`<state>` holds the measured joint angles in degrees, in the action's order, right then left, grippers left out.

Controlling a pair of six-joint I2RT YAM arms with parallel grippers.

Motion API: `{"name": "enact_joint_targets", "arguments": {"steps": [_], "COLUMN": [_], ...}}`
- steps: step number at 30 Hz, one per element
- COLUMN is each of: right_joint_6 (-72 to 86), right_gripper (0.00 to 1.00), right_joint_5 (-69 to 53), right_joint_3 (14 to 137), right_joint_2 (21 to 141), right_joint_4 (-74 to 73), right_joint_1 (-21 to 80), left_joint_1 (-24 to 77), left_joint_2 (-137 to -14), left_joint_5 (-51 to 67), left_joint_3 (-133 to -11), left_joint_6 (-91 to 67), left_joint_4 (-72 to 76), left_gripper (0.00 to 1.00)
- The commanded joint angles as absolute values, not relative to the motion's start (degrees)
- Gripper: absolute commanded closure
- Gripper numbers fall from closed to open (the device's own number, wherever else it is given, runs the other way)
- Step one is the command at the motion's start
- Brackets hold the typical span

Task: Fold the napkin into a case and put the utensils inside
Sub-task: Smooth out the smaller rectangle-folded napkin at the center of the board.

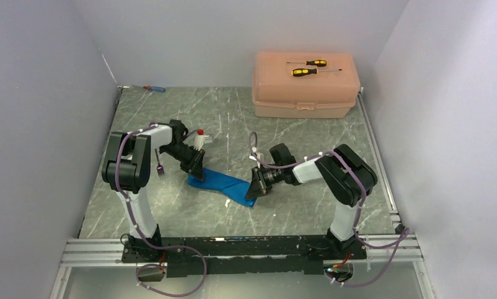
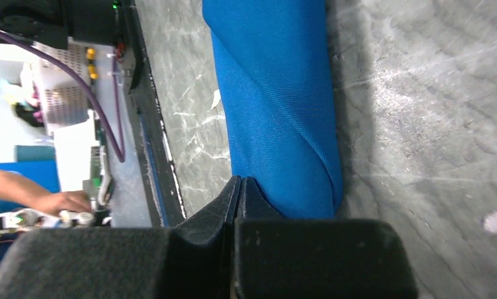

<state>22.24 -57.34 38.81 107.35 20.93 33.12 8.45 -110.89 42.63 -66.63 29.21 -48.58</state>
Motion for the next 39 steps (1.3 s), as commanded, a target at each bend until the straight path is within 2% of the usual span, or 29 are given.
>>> {"name": "enact_joint_targets", "arguments": {"steps": [1,5,8,12,13,14,15,24,27,28,29,30,31,34,36,39], "right_joint_6": [9.97,10.06,9.82,9.21,9.23,9.18,9.06,6.61,5.79,5.54,5.38,5.51,6.19,12.19,21.96,18.53], "right_gripper": [1.00,0.98,0.93,0.88,0.87,0.86,0.86,0.85,0.84,0.81,0.66,0.15,0.02,0.00,0.00,0.00], "right_joint_5": [-52.55,-52.64,-51.58,-50.25,-49.96,-49.58,-49.24,-46.17,-41.79,-38.04,-32.37,-26.05,-21.02,-19.97,-14.02,-24.08], "right_joint_3": [43.54,46.27,48.23,50.94,51.39,51.84,52.45,58.28,62.00,63.93,66.05,67.33,68.04,67.93,66.95,71.81], "right_joint_2": [99.67,95.66,94.36,93.98,93.79,93.59,93.38,90.36,88.56,87.66,86.22,84.38,82.34,79.34,79.35,82.90], "right_joint_4": [3.68,1.25,0.27,-2.59,-2.75,-3.04,-3.44,-11.31,-15.29,-17.20,-19.00,-19.69,-19.17,-14.12,-12.33,-17.59], "right_joint_1": [32.96,34.11,35.16,36.17,36.47,36.76,37.00,37.73,38.39,39.14,40.28,41.88,43.49,44.03,43.88,41.88], "left_joint_1": [9.58,9.58,9.21,8.46,8.30,8.08,7.84,6.45,4.37,3.14,1.75,0.54,-0.53,-4.55,-6.95,-8.91], "left_joint_2": [-113.63,-112.71,-110.84,-107.63,-106.68,-105.57,-104.62,-95.45,-93.39,-92.90,-92.42,-92.00,-91.82,-91.24,-90.98,-90.54], "left_joint_5": [36.64,38.70,39.87,41.11,41.44,41.88,42.30,47.17,49.43,49.77,49.60,48.53,46.74,39.83,33.03,22.38], "left_joint_3": [-66.50,-68.70,-71.53,-74.57,-75.09,-75.70,-76.39,-81.07,-83.31,-84.91,-87.00,-89.69,-92.32,-97.97,-97.38,-93.29], "left_joint_6": [29.94,28.71,28.19,27.75,27.75,27.66,27.54,26.93,27.40,28.00,29.16,30.22,31.03,35.13,33.54,32.65], "left_joint_4": [-44.54,-47.04,-49.70,-53.34,-54.25,-55.18,-56.30,-65.73,-68.50,-69.26,-70.46,-71.04,-71.32,-69.84,-64.45,-56.19], "left_gripper": [0.83,0.79,0.68,0.37,0.26,0.09,0.06,0.05,0.05,0.05,0.05,0.05,0.05,0.05,0.05,0.05]}}
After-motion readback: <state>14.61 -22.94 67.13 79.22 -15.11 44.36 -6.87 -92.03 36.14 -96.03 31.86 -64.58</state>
